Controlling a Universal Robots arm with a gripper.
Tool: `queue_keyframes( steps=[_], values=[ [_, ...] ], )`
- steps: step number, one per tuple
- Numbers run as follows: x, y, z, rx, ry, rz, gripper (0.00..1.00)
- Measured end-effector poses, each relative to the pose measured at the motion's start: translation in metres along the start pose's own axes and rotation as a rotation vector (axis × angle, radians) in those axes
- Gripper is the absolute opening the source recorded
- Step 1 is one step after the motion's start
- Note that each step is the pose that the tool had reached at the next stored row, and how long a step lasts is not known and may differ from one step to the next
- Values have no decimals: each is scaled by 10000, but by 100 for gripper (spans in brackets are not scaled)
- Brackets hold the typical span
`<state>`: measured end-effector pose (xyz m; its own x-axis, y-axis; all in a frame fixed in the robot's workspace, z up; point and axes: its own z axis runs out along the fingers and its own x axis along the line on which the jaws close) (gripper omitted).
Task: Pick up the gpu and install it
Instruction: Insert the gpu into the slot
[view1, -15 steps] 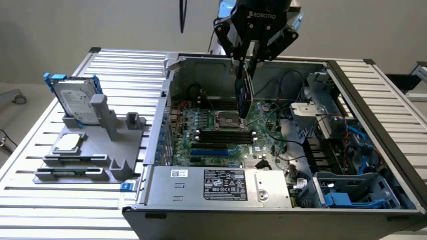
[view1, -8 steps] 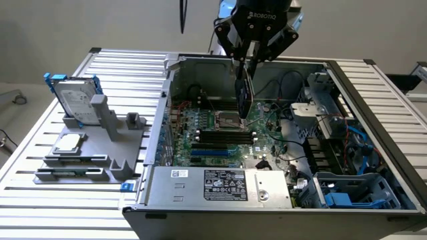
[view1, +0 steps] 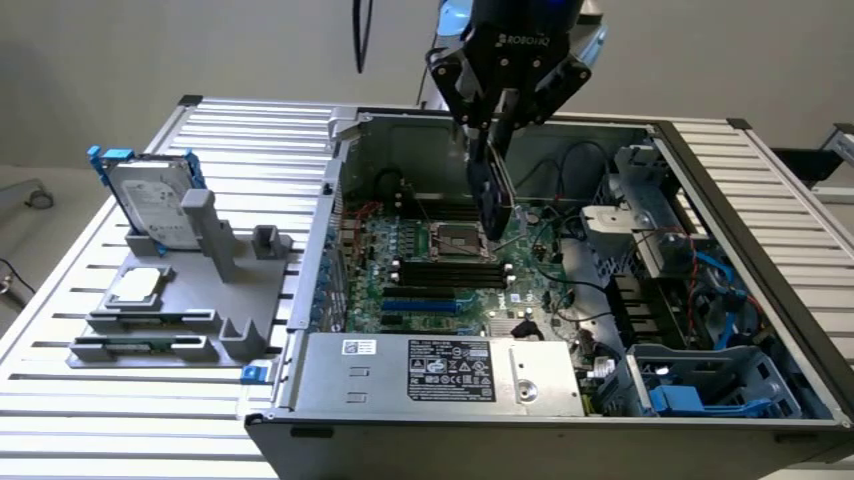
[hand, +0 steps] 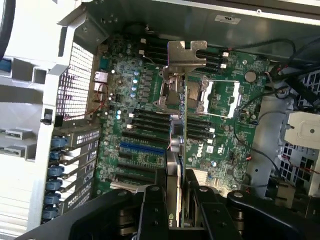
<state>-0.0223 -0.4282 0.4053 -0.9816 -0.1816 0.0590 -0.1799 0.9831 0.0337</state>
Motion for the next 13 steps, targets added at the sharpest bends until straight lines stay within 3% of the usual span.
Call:
queue_keyframes(
  steps=[13],
  values=[
    [-8,-5,134,77,58,-2353,26]
  ],
)
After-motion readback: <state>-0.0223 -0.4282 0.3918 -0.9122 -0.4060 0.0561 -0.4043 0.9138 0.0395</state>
